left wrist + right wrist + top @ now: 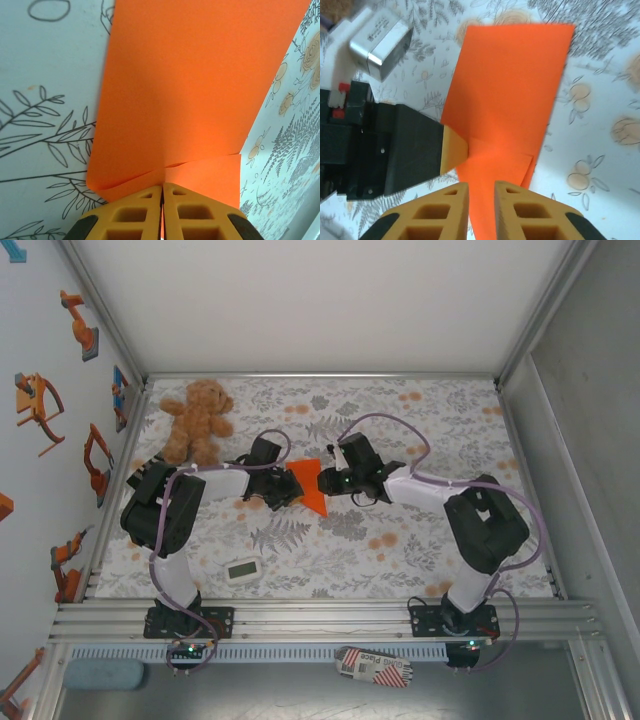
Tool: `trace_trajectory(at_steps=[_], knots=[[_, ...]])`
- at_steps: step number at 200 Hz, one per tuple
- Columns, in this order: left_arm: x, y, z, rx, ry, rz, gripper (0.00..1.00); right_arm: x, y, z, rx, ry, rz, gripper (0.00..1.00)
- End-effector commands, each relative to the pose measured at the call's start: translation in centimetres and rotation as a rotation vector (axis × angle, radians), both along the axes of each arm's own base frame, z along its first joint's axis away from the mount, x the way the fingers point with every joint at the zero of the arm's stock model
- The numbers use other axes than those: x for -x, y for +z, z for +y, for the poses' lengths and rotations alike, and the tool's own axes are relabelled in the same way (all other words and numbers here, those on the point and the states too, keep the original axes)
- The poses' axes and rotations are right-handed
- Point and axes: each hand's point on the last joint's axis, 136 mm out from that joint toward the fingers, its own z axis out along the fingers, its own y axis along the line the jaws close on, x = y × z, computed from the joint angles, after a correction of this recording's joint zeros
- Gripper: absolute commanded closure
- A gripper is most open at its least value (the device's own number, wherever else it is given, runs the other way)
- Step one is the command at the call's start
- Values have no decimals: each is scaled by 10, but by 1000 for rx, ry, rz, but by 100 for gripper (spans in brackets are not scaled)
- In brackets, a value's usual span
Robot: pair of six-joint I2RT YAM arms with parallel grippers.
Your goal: Fold a paper plane with a square sheet of paper (pick it up from the middle)
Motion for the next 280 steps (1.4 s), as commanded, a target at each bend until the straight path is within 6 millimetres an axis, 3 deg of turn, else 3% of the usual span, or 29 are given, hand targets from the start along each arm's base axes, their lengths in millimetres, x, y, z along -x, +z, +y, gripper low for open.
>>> trace_trajectory(at_steps=[1, 73, 192, 280], knots=[[16, -30, 23, -129, 20, 75, 91, 18, -6, 14, -63, 88, 114, 87], [17, -29, 19, -113, 4, 74, 91, 23, -25, 33, -93, 142, 216, 99], [16, -23, 14, -87, -11, 70, 87, 35, -52, 33, -37, 181, 290, 100], [11, -12, 9, -62, -11, 49, 82, 39, -60, 32, -26, 186, 311, 100]])
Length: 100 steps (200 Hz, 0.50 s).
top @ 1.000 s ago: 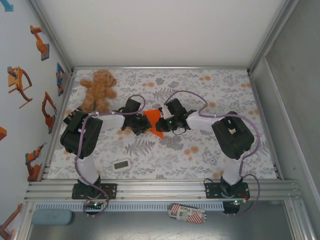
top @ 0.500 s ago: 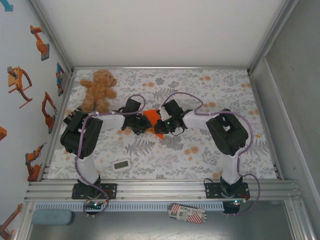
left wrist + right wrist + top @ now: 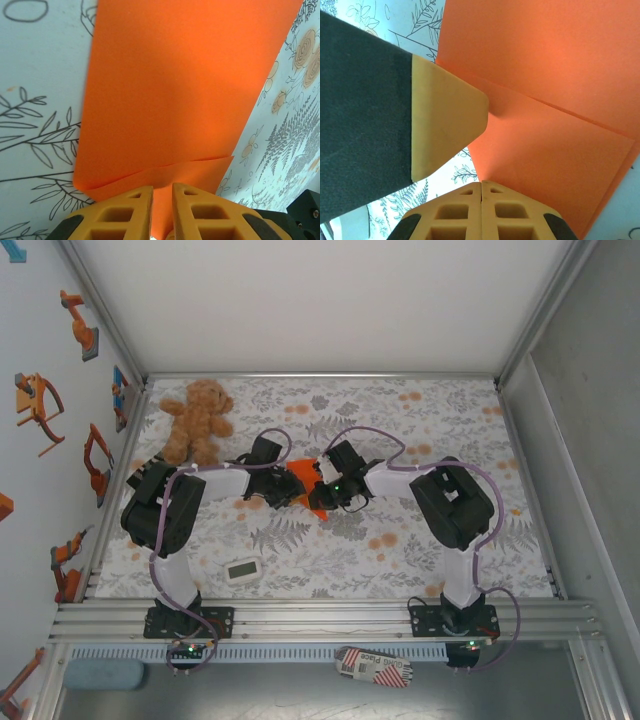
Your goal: Fold a paper plane with a square sheet of paper (pick it up from the middle)
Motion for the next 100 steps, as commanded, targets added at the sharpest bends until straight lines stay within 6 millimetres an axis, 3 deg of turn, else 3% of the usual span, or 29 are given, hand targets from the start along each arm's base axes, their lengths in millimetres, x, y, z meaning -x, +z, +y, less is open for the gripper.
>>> trace_trajectory(at_steps=[1, 100], knots=[[11, -15, 13, -75, -3, 52, 82, 6, -5, 3, 8, 34, 21, 100], [15, -27, 25, -145, 5, 97, 83, 19, -17, -11, 70, 52, 60, 100]])
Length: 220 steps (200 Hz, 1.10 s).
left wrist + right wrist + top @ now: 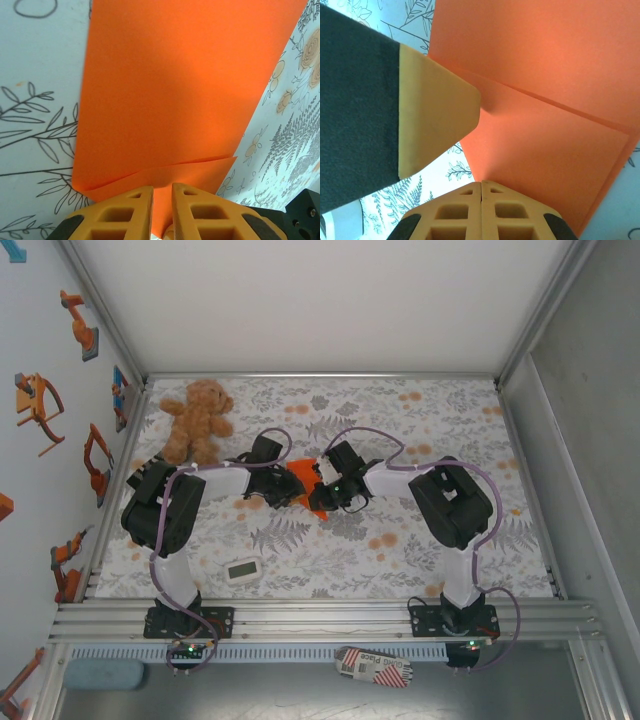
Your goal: Fold a paper plane with a square sheet of paper (pick it up from the middle)
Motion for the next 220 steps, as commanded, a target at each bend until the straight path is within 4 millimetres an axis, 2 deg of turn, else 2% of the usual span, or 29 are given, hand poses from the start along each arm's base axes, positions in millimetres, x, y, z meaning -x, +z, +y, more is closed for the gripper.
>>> trace_trajectory(at_steps=[1, 67, 142, 183, 198, 220], knots=[[14, -26, 23, -125, 2, 78, 83, 17, -13, -9, 54, 32, 57, 100], [20, -37, 32, -173, -2, 112, 84, 34, -7, -24, 71, 57, 59, 99], [18, -35, 32, -171, -8, 108, 84, 49, -10, -39, 89, 61, 80, 99], [17, -33, 31, -166, -15, 105, 84, 63, -15, -58, 106, 62, 74, 99], [17, -32, 30, -160, -22, 102, 84, 63, -4, -58, 65, 60, 44, 99], [15, -30, 27, -152, -30, 96, 84, 52, 27, -49, -13, 52, -51, 99]])
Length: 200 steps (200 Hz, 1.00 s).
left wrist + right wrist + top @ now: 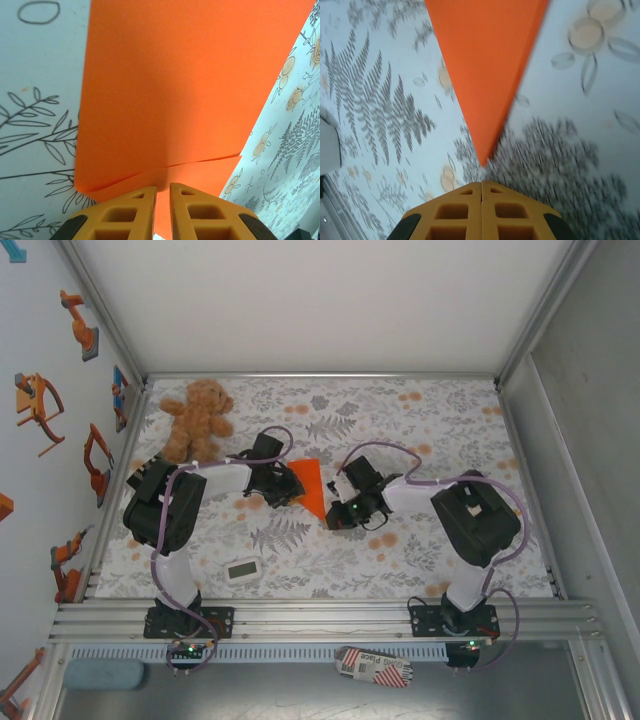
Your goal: Fold a paper plane with a square sheet of paper (pick it up from the middle)
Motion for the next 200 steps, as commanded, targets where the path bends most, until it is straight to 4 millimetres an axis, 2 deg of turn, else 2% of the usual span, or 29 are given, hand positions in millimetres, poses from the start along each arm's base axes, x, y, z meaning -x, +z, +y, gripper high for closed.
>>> trace_trajectory(at_steps=[1, 19, 68, 108, 133, 148, 177, 189, 200], knots=[[15, -28, 24, -121, 2, 82, 84, -4, 29, 2, -58, 6, -71, 99], [14, -26, 22, -116, -3, 76, 84, -20, 43, 8, -73, -28, -133, 99], [12, -22, 15, -93, -18, 66, 84, -51, 31, 33, -100, -85, -98, 100], [8, -14, 8, -63, -30, 50, 84, -54, 18, 41, -90, -74, -58, 100], [3, -3, 2, -35, -42, 20, 84, -50, 5, 36, -48, -64, -37, 100], [-3, 11, -6, 12, -51, -19, 84, -49, -4, 30, -6, -70, -36, 100], [-16, 58, -16, 92, -56, -166, 83, -46, -22, 17, 85, -78, -21, 100], [-14, 63, -17, 95, -60, -195, 83, -45, -25, 14, 101, -79, -21, 100], [-8, 59, -20, 90, -74, -203, 83, -45, -26, 13, 110, -82, -20, 100]])
